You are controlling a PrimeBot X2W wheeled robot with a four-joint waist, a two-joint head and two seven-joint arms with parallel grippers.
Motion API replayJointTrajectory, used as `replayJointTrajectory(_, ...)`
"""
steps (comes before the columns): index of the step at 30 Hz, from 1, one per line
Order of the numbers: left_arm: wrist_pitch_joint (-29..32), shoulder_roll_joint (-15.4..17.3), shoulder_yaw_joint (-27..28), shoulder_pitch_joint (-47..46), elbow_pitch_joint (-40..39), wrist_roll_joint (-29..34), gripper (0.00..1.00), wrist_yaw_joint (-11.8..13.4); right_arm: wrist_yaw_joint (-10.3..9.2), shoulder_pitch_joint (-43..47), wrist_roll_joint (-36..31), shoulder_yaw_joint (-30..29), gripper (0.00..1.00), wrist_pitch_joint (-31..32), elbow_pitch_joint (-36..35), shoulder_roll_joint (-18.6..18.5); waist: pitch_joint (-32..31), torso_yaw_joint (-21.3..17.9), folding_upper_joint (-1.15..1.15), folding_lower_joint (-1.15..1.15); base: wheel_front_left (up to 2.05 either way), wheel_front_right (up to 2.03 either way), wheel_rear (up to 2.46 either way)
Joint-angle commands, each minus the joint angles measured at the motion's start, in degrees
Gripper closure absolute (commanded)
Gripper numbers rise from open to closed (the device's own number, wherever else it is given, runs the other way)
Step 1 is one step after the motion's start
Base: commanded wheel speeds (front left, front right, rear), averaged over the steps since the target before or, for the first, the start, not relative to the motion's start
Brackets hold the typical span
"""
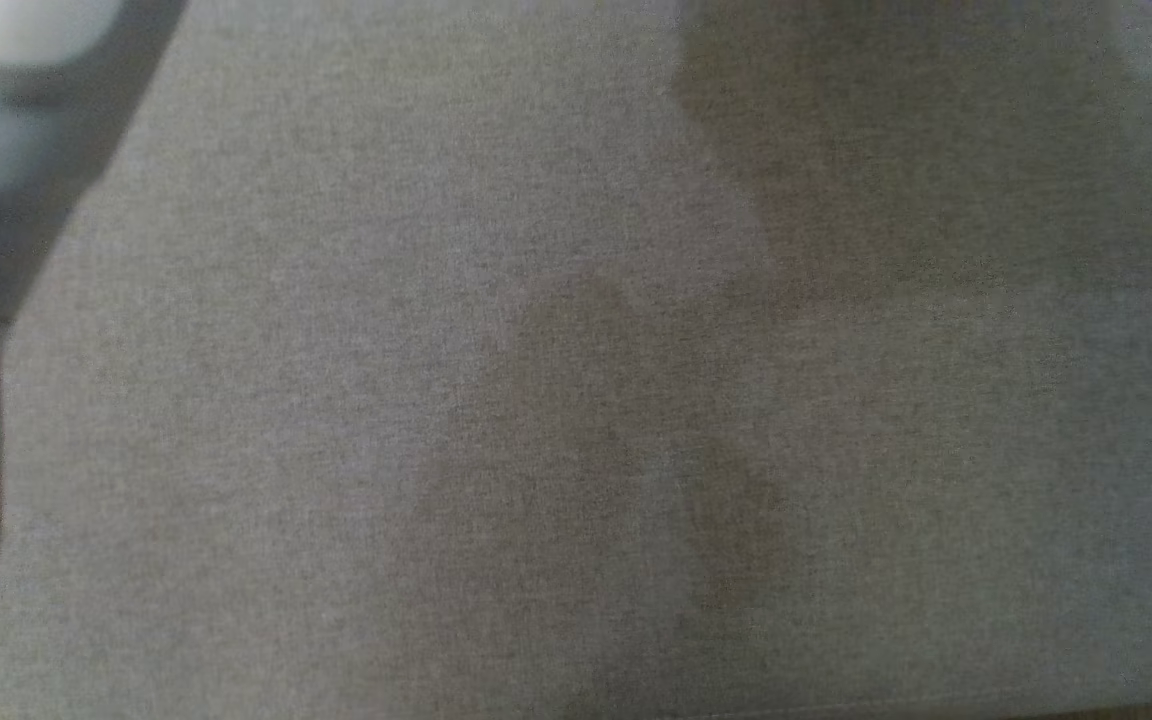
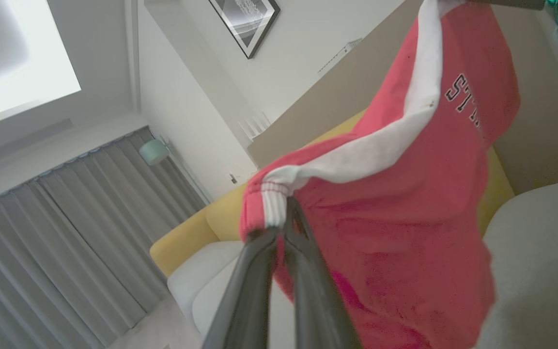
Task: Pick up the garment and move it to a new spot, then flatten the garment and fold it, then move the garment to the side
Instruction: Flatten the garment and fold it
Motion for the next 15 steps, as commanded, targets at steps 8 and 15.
replayJointTrajectory(8,-0.2,1.8,5.2,14.2,-6.7,2.0,1.00,-1.2,-0.04,13.1,2.7,2.3,1.00,-0.6,-4.5,-2.8,2.5,0.2,0.00,-0.03,0.00,0.00,0.00)
replayJointTrajectory(15,-0.2,0.1,6.8,33.0,-13.4,4.6,1.00,-1.9,-0.04,31.1,4.2,-2.7,1.00,-0.6,-9.5,-2.4,-1.3,0.4,0.00,-0.03,0.00,0.00,0.00)
